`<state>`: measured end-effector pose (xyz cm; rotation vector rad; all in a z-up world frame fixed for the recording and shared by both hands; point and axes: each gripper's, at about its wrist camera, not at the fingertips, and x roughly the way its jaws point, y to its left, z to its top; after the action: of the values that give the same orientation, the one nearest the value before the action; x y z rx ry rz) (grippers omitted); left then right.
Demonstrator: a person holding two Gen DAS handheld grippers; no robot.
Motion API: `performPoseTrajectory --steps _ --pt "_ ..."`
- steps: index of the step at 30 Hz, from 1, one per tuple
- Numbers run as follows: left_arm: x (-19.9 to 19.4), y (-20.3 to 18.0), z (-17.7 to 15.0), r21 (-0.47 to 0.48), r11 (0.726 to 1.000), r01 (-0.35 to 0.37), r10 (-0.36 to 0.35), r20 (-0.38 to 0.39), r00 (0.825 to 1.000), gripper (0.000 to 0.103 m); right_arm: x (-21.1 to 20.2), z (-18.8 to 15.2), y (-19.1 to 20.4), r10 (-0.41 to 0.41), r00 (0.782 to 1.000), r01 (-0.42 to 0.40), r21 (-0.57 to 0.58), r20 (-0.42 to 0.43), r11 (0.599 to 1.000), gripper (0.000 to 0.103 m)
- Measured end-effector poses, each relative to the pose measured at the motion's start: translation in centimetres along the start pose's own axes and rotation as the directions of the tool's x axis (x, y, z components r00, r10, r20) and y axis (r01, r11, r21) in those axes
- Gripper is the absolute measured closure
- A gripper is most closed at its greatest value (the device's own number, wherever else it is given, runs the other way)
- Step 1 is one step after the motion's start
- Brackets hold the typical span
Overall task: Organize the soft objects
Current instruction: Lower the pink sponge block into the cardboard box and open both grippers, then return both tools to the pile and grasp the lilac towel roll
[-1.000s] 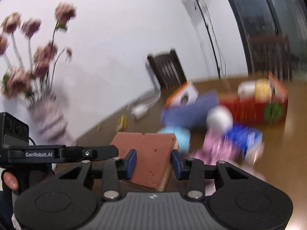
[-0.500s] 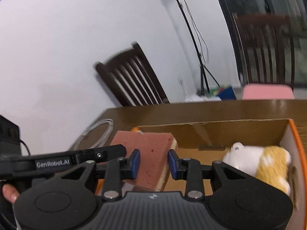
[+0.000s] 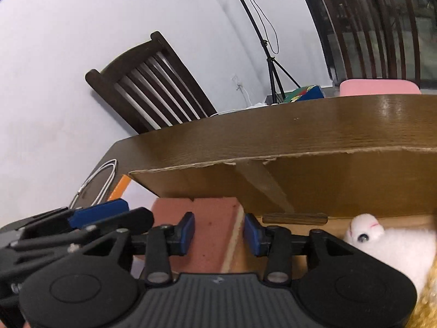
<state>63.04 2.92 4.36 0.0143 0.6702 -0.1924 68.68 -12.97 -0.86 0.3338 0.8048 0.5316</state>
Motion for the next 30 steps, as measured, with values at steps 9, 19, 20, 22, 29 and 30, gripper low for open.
performPoseTrajectory --steps 9,19,20,22,29,30 --pt "-5.1 1.3 0.3 -0.038 0.999 0.024 -0.023 0.035 0.999 0.042 -6.9 0.6 0.9 -0.052 0.993 0.057 -0.05 0.104 0.997 0.055" --pt "-19.8 1.3 -1.3 -0.011 1.0 0.021 -0.019 0.184 0.983 0.02 -24.1 -2.4 3.9 -0.154 0.953 0.209 -0.195 0.261 0.958 0.034" --pt "-21.5 1.3 -2.1 -0.012 1.0 0.02 -0.017 0.202 0.979 0.018 -25.6 -3.2 4.3 -0.16 0.947 0.224 -0.213 0.28 0.951 0.03" --pt "-23.9 1.0 -3.4 -0.011 1.0 0.019 -0.016 0.23 0.973 0.014 -28.6 -5.4 5.2 -0.17 0.931 0.256 -0.247 0.324 0.935 0.025" --pt "-30.8 -0.7 -10.9 -0.004 1.0 -0.024 0.024 0.311 0.95 0.002 -33.1 -13.9 7.3 -0.192 0.899 0.335 -0.335 0.394 0.88 0.016" --pt "-31.5 -1.0 -12.2 -0.01 1.0 -0.025 0.027 0.322 0.946 0.001 -33.5 -15.4 7.5 -0.193 0.896 0.341 -0.343 0.399 0.875 0.015"
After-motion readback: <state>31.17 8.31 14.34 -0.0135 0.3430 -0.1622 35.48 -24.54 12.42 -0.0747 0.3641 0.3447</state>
